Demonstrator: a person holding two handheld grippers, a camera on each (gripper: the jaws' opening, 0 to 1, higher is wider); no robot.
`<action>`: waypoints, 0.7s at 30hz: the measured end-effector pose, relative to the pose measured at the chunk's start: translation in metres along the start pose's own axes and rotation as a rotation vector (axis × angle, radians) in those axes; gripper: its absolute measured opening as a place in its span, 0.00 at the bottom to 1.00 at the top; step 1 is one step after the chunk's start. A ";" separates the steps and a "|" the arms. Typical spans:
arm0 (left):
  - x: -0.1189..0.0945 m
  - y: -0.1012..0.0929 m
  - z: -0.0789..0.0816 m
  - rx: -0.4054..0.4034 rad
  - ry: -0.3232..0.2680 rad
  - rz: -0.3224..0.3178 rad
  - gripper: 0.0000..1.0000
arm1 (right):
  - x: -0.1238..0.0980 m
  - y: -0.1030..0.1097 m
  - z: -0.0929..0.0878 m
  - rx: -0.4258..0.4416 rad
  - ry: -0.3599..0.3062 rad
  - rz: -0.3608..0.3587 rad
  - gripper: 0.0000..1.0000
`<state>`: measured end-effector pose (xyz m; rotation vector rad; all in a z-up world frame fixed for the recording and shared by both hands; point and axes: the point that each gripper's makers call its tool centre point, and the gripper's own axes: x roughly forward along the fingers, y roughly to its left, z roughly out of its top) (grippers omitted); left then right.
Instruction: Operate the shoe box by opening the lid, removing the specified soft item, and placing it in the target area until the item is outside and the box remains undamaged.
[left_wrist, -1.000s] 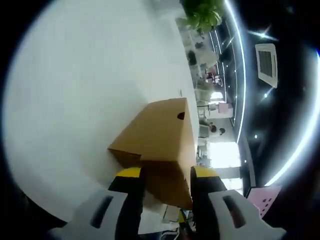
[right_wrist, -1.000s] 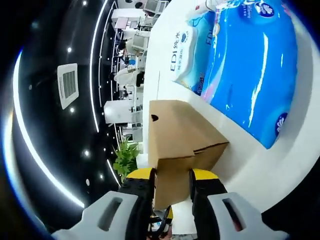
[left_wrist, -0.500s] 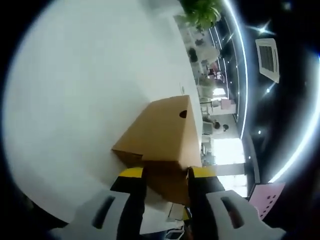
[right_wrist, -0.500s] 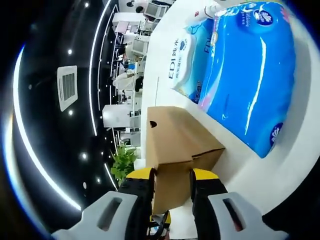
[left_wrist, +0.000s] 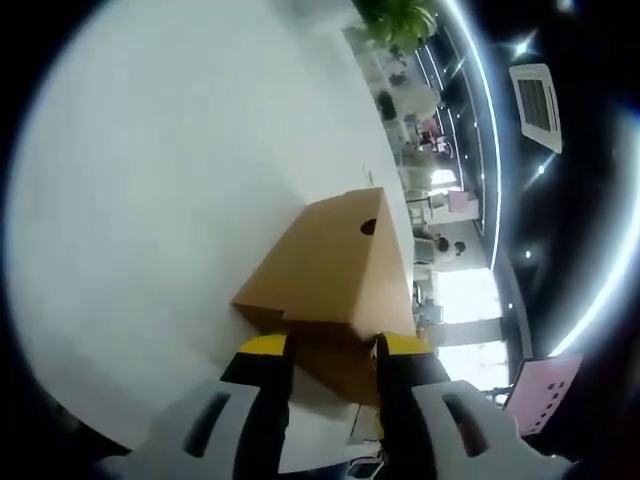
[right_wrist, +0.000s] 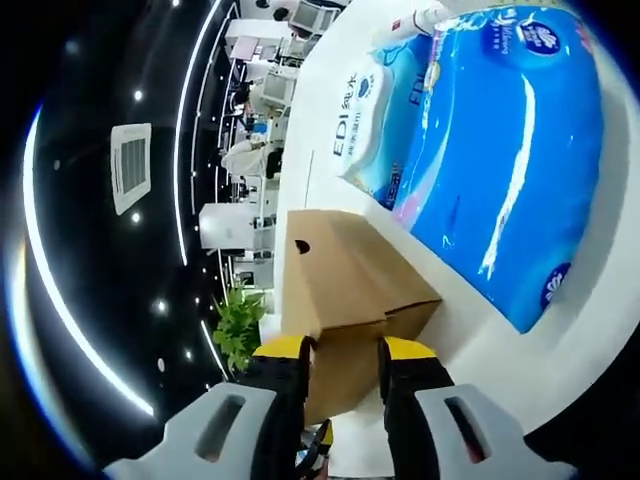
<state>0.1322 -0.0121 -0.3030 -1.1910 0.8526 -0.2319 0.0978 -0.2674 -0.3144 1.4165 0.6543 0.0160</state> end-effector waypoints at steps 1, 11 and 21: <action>0.000 0.001 0.000 0.002 0.001 0.003 0.33 | 0.000 0.001 0.000 -0.002 0.000 -0.002 0.27; 0.005 0.002 0.005 0.054 -0.002 0.023 0.33 | 0.002 0.009 -0.006 -0.035 0.015 -0.016 0.26; 0.010 0.004 0.011 0.115 -0.014 0.022 0.34 | 0.002 0.013 -0.004 -0.052 0.013 -0.021 0.26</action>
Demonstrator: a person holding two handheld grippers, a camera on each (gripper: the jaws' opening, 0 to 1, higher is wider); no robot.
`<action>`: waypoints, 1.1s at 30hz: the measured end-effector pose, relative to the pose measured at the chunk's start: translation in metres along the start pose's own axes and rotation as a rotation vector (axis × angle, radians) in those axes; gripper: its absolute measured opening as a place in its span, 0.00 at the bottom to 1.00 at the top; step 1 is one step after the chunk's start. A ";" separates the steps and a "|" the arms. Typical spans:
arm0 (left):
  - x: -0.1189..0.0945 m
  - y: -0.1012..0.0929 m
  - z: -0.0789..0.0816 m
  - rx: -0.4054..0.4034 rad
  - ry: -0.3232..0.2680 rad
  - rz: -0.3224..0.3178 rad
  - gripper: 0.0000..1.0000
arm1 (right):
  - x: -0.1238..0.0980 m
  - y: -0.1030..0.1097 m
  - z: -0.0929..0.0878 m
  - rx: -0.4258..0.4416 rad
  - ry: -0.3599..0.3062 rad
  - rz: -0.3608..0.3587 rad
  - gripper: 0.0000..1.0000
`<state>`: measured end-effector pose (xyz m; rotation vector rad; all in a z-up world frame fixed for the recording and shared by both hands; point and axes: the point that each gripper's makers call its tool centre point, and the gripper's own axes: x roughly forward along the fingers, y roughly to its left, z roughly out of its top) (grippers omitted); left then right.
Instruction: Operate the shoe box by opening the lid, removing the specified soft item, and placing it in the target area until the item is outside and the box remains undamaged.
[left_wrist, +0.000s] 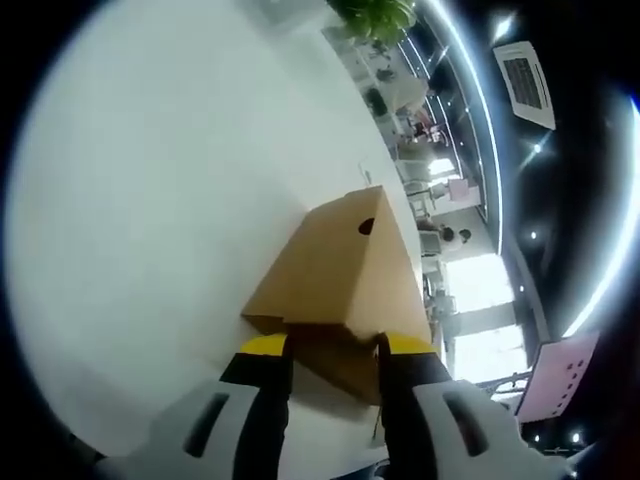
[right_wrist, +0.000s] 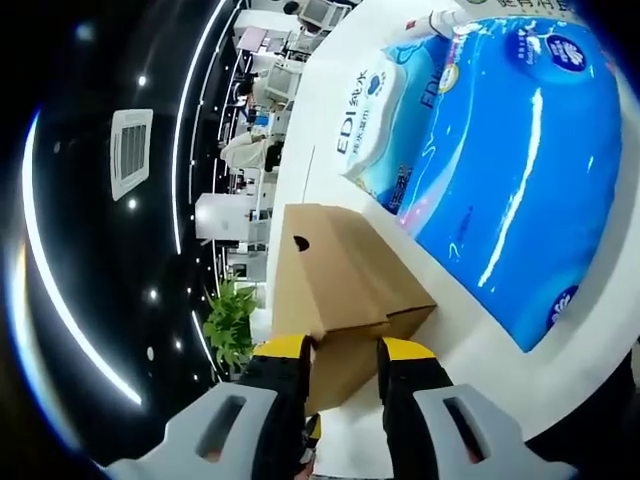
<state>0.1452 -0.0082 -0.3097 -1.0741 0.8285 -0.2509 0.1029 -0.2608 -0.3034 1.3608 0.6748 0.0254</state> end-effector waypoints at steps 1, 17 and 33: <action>0.000 0.000 0.000 0.004 -0.001 0.000 0.34 | 0.000 0.000 0.000 0.001 0.000 0.000 0.26; -0.005 -0.008 -0.004 0.104 0.053 0.042 0.36 | -0.005 0.000 -0.003 0.042 -0.009 -0.004 0.26; -0.027 -0.017 -0.010 0.110 0.039 -0.005 0.51 | -0.023 0.001 -0.005 -0.114 -0.012 0.012 0.45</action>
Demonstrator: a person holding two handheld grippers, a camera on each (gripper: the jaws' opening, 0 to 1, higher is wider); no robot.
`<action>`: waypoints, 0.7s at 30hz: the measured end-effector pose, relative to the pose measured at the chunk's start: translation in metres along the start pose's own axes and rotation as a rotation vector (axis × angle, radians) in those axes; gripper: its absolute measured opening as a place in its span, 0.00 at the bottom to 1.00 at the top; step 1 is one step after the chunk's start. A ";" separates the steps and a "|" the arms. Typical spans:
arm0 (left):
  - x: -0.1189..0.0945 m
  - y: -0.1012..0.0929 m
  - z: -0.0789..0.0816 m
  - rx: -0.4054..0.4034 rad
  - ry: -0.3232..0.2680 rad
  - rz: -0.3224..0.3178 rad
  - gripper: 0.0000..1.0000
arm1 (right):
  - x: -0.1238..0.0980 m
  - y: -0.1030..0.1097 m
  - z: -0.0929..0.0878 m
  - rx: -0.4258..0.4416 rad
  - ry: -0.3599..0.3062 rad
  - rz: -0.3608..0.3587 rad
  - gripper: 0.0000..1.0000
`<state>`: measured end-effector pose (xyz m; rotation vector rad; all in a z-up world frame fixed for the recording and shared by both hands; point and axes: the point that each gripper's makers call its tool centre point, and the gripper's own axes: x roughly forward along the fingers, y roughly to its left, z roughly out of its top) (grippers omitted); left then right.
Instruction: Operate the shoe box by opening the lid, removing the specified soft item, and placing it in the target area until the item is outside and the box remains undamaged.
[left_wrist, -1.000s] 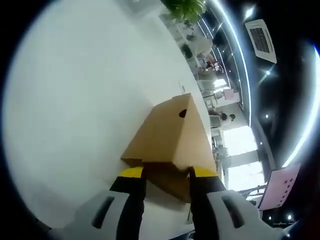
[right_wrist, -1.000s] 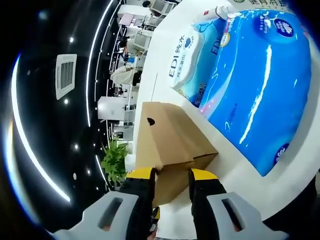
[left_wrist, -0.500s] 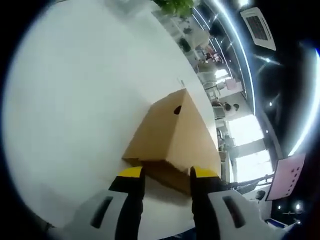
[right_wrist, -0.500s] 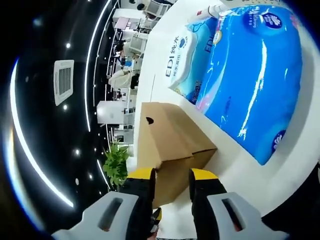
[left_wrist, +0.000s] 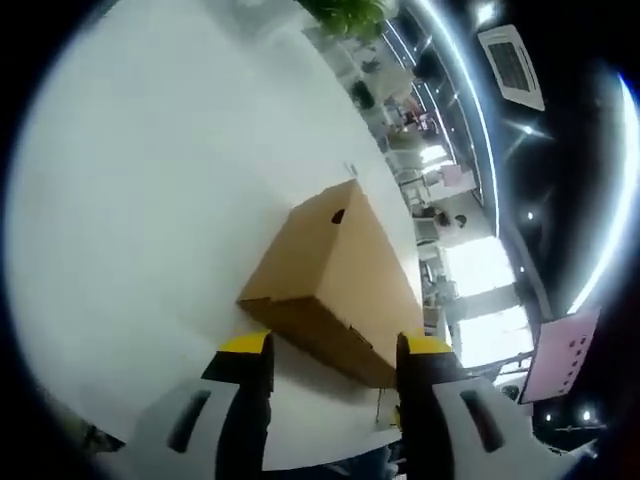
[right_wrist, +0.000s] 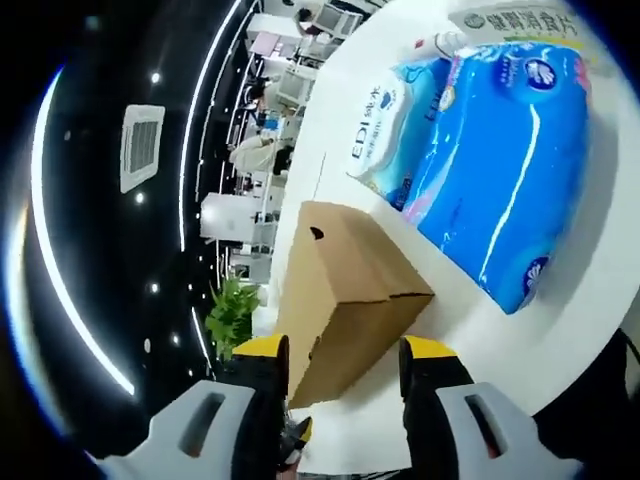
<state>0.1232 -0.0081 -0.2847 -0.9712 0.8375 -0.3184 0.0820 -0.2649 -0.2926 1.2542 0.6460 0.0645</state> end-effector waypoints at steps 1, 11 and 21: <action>-0.001 0.000 0.001 0.038 0.001 -0.005 0.53 | -0.001 0.003 -0.002 -0.021 0.006 0.002 0.45; -0.011 -0.017 -0.005 0.427 0.059 -0.023 0.74 | -0.010 0.015 -0.007 -0.436 0.061 -0.057 0.61; -0.012 -0.041 -0.002 0.860 0.062 -0.041 0.84 | -0.018 0.021 -0.005 -0.730 0.109 -0.124 0.64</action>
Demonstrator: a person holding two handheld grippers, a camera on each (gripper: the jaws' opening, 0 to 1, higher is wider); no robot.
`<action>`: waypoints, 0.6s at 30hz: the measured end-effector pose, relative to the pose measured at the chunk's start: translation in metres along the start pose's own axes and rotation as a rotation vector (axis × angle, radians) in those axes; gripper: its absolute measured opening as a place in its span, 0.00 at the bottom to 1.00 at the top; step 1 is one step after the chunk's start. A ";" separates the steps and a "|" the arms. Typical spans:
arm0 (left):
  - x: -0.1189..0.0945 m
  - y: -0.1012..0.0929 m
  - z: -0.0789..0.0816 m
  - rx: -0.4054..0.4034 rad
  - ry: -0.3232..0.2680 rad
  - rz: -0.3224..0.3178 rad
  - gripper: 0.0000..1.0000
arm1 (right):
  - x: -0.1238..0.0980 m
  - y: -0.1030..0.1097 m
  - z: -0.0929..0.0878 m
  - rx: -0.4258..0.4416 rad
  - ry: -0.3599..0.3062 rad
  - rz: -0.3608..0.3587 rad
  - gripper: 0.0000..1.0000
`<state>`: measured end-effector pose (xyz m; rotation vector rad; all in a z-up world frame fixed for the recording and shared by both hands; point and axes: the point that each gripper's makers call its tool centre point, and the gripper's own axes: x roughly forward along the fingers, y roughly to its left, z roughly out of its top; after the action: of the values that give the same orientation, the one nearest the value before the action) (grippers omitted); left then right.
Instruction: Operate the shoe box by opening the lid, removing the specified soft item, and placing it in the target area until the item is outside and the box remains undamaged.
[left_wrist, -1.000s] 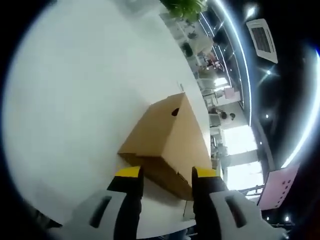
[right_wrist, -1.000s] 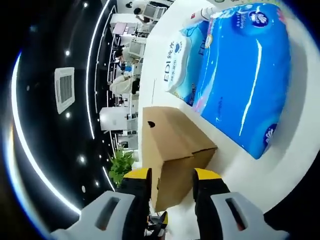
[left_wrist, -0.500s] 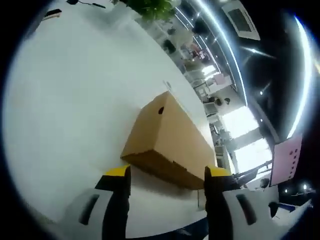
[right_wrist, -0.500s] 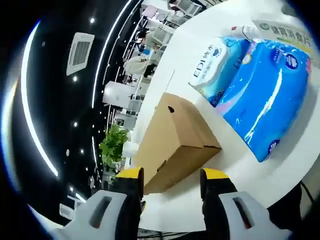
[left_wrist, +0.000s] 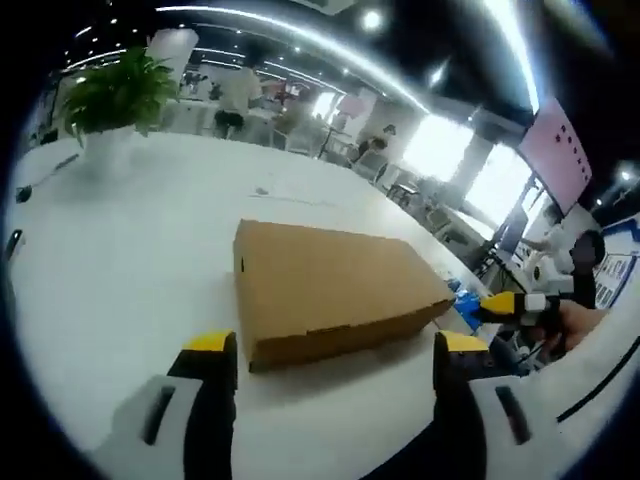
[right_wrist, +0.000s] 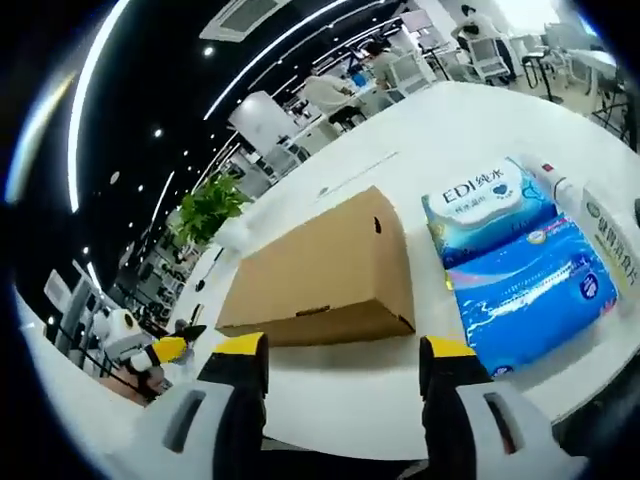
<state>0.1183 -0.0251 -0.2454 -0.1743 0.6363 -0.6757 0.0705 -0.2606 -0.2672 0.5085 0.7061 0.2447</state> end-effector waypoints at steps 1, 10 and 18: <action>0.001 0.001 0.000 0.004 0.000 -0.005 0.83 | 0.000 0.001 0.002 -0.029 -0.005 -0.003 0.65; 0.003 0.013 -0.002 0.184 0.032 0.029 0.76 | 0.002 0.004 0.036 -0.449 -0.082 -0.113 0.59; 0.004 0.013 0.006 0.251 0.018 0.024 0.82 | 0.010 0.015 0.043 -0.545 -0.050 -0.086 0.78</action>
<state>0.1312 -0.0177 -0.2467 0.0724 0.5648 -0.7283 0.1058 -0.2598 -0.2369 -0.0356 0.5799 0.3290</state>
